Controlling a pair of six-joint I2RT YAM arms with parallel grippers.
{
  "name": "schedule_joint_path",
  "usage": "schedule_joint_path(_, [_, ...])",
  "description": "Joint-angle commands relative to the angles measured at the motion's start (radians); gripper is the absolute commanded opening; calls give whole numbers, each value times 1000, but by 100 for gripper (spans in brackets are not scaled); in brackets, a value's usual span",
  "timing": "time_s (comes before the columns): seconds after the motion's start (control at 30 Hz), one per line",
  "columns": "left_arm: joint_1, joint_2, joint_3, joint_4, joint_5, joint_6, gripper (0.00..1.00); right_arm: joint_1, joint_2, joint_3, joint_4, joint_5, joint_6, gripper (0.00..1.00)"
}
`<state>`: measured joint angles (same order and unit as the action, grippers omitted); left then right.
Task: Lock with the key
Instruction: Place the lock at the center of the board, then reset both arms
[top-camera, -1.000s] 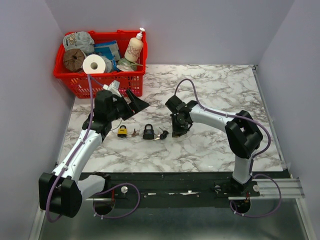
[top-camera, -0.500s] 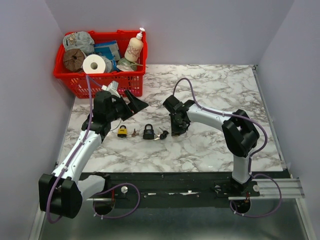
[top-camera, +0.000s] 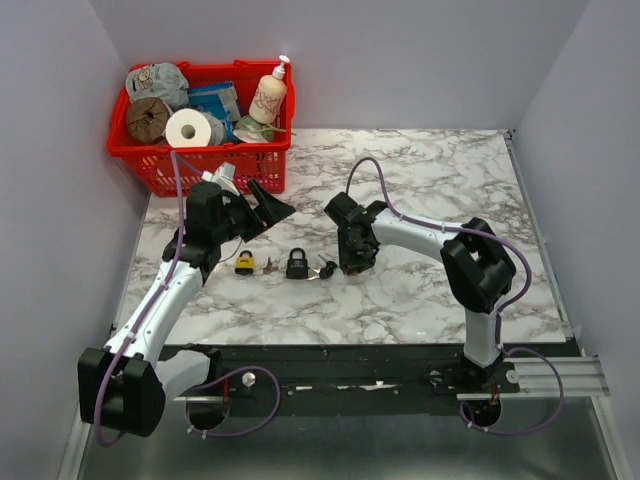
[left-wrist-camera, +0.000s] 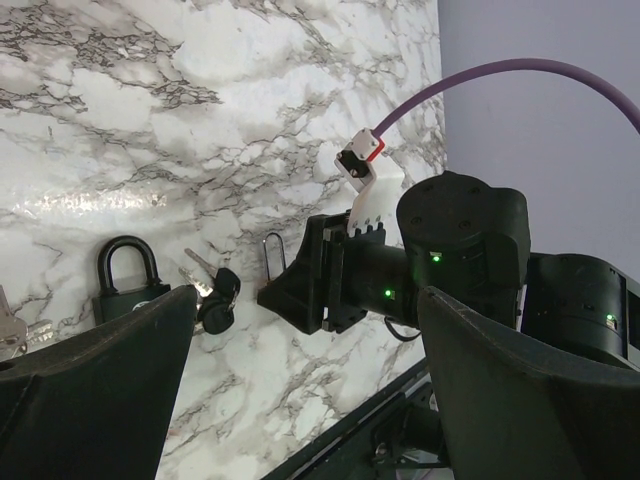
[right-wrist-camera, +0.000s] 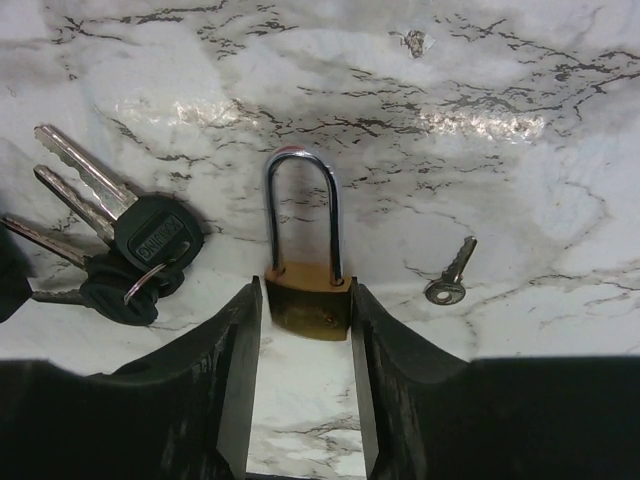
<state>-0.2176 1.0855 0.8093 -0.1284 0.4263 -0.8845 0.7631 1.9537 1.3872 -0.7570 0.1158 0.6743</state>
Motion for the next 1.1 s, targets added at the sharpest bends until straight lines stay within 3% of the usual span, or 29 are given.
schedule_joint_path(0.0, [7, -16, -7, 10, 2, -5, 99, 10, 8, -8, -15, 15, 14, 51])
schedule_joint_path(0.23, [7, -27, 14, -14, 11, 21, 99, 10, -41, 1, -2, -22, 1, 56])
schedule_joint_path(0.33, [7, -33, 45, -48, 35, 50, 99, 10, -91, 27, 7, -50, -39, 68])
schedule_joint_path(0.37, [7, -32, 59, -66, 45, 89, 99, 10, -108, 33, 8, -51, -48, 80])
schedule_joint_path(0.43, [7, -26, 117, -149, 68, 159, 99, 10, -168, 42, 13, -41, -84, 89])
schedule_joint_path(0.47, [7, -13, 142, -189, 87, 250, 99, 8, -194, 45, 22, -38, -96, 99])
schedule_joint_path(0.73, [17, 128, 539, -707, 5, 694, 99, -76, -427, 24, 80, -186, -364, 100])
schedule_joint_path(0.83, [17, 177, 637, -795, -93, 775, 99, -188, -521, -22, 84, -232, -412, 100])
schedule_joint_path(0.87, [17, 188, 648, -801, -119, 791, 99, -284, -541, -34, 78, -272, -415, 100])
schedule_joint_path(1.07, [18, 188, 683, -815, -123, 848, 99, -651, -694, -135, 33, -550, -488, 100])
